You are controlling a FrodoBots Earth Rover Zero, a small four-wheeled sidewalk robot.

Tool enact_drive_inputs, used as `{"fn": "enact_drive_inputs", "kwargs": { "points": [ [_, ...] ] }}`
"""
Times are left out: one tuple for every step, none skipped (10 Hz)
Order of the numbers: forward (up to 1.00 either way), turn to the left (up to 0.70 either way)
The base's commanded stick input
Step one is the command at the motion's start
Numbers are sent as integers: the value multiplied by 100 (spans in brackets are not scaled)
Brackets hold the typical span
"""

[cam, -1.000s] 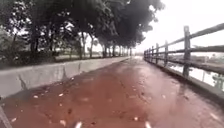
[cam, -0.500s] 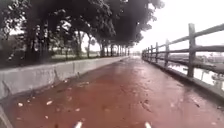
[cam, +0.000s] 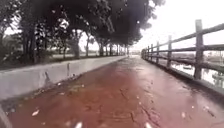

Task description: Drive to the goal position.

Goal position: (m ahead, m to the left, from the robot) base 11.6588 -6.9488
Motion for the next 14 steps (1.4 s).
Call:
{"fn": "enact_drive_inputs", "kwargs": {
  "points": [
    [50, 0],
    [50, 0],
    [50, 0],
    [50, 0],
    [50, 0],
    [50, 0],
    [50, 0],
    [50, 0],
    [50, 0],
    [50, 0],
    [50, 0],
    [50, 0],
    [50, 0],
    [50, 0]
  ]
}}
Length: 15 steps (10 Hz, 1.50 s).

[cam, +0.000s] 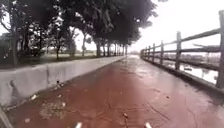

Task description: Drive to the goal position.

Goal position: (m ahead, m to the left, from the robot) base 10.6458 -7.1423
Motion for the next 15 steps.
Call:
{"fn": "enact_drive_inputs", "kwargs": {
  "points": [
    [50, 0],
    [50, 0],
    [50, 0],
    [50, 0],
    [50, 0],
    [50, 0],
    [50, 0],
    [50, 0],
    [50, 0],
    [50, 0],
    [50, 0],
    [50, -10],
    [50, -29],
    [50, -48],
    [50, -40]
  ]
}}
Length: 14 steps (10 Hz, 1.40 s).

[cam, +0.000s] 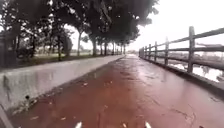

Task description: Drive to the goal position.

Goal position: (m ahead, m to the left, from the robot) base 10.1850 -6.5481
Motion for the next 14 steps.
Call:
{"fn": "enact_drive_inputs", "kwargs": {
  "points": [
    [50, -29],
    [50, -18],
    [50, -7],
    [50, 0],
    [50, 0],
    [50, 0],
    [50, 0],
    [50, 0],
    [50, 0],
    [50, 0],
    [50, 0],
    [50, 0],
    [50, 0],
    [50, 0]
  ]
}}
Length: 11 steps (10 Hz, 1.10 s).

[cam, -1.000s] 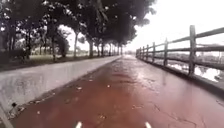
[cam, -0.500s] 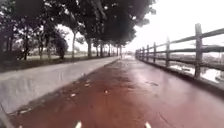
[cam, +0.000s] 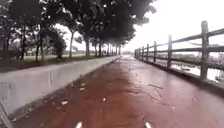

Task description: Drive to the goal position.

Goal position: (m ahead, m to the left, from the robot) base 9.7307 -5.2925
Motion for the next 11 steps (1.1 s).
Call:
{"fn": "enact_drive_inputs", "kwargs": {
  "points": [
    [50, 0],
    [50, 0],
    [50, 0],
    [50, 0],
    [50, 0],
    [50, 0],
    [50, 0],
    [50, 0],
    [50, 0],
    [50, 0],
    [50, 0]
  ]
}}
